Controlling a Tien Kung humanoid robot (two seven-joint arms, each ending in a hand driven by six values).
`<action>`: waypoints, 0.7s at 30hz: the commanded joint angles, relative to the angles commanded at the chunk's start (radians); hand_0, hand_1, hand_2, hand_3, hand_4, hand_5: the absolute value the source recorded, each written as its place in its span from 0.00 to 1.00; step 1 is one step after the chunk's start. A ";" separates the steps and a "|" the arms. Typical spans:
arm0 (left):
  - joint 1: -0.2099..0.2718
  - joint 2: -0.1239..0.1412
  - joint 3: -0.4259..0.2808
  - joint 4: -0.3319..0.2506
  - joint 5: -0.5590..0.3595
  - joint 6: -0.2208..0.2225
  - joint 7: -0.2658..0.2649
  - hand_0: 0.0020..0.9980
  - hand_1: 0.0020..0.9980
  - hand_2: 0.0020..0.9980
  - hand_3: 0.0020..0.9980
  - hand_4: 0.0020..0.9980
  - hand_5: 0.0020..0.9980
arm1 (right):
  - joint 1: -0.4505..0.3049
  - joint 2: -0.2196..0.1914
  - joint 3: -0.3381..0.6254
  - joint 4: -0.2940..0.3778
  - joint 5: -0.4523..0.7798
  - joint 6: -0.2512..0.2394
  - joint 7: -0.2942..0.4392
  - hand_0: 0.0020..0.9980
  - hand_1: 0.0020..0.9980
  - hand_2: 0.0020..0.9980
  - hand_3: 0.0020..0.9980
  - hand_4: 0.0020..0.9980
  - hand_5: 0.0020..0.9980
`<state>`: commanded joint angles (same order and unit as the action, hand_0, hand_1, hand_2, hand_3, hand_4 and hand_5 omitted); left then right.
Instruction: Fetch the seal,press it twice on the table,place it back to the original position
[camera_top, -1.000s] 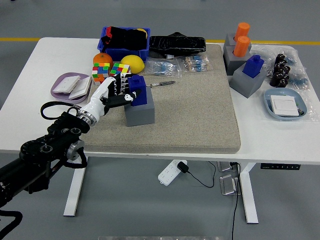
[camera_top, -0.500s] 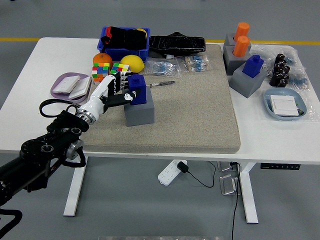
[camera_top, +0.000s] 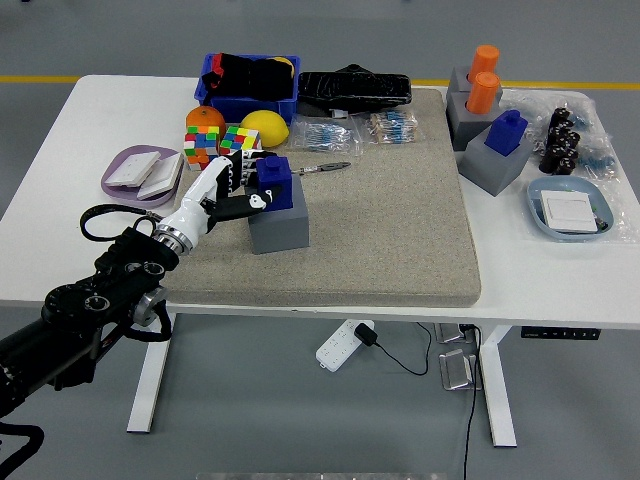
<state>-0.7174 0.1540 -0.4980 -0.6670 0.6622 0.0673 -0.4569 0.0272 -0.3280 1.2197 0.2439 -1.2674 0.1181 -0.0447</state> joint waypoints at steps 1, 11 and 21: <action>0.000 0.000 0.002 0.001 -0.004 -0.008 -0.001 0.74 0.67 0.52 0.64 0.61 0.00 | 0.000 0.000 0.000 0.000 0.000 0.000 0.000 0.77 0.67 0.65 0.62 0.79 0.49; -0.003 -0.002 0.003 0.015 0.074 -0.066 0.016 0.97 1.00 0.95 0.92 1.00 0.07 | 0.001 0.001 0.005 0.000 -0.002 0.000 0.001 0.77 0.68 0.65 0.62 0.79 0.49; -0.006 -0.002 -0.003 0.018 0.081 -0.082 0.021 1.00 1.00 1.00 1.00 1.00 0.32 | 0.000 0.001 0.005 0.000 -0.003 0.001 0.001 0.77 0.68 0.65 0.62 0.80 0.49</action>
<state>-0.7230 0.1515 -0.5012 -0.6486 0.7431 -0.0145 -0.4356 0.0276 -0.3268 1.2248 0.2438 -1.2700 0.1191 -0.0435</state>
